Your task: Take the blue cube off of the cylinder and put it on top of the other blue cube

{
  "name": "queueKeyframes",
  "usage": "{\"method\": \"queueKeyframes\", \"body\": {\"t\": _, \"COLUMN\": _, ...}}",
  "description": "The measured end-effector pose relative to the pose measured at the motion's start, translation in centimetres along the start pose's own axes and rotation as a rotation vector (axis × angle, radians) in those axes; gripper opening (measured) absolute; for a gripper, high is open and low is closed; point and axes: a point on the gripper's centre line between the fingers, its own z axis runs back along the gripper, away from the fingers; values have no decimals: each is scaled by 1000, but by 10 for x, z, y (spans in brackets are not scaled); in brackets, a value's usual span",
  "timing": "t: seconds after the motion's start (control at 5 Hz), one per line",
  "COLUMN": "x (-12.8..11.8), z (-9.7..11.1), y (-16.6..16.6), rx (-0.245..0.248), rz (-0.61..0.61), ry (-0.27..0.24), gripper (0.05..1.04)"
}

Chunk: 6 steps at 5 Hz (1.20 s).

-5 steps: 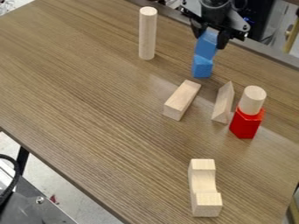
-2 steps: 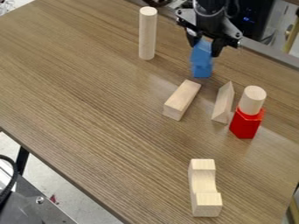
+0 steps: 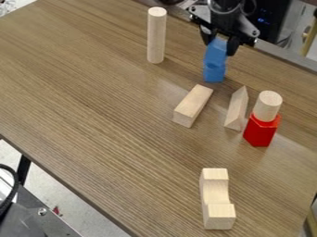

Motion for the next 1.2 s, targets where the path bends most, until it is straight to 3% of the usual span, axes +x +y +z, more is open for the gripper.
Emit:
{"method": "queueKeyframes", "body": {"t": 0.4, "x": 0, "z": -2, "y": 1, "rx": 8, "rz": -8, "ry": -3, "gripper": 600}}
{"method": "queueKeyframes", "body": {"t": 0.6, "x": 4, "z": -2, "y": 0, "rx": 4, "rz": -20, "ry": -33, "gripper": 896}}
{"method": "queueKeyframes", "body": {"t": 0.8, "x": -1, "z": -5, "y": 4, "rx": 27, "rz": -34, "ry": -51, "gripper": 1005}}
{"method": "queueKeyframes", "body": {"t": 1.0, "x": 0, "z": -2, "y": 5, "rx": 27, "rz": -35, "ry": -64, "gripper": 1001}}
{"method": "queueKeyframes", "body": {"t": 1.2, "x": 15, "z": 34, "y": 5, "rx": 1, "rz": -27, "ry": -167, "gripper": 1001}}
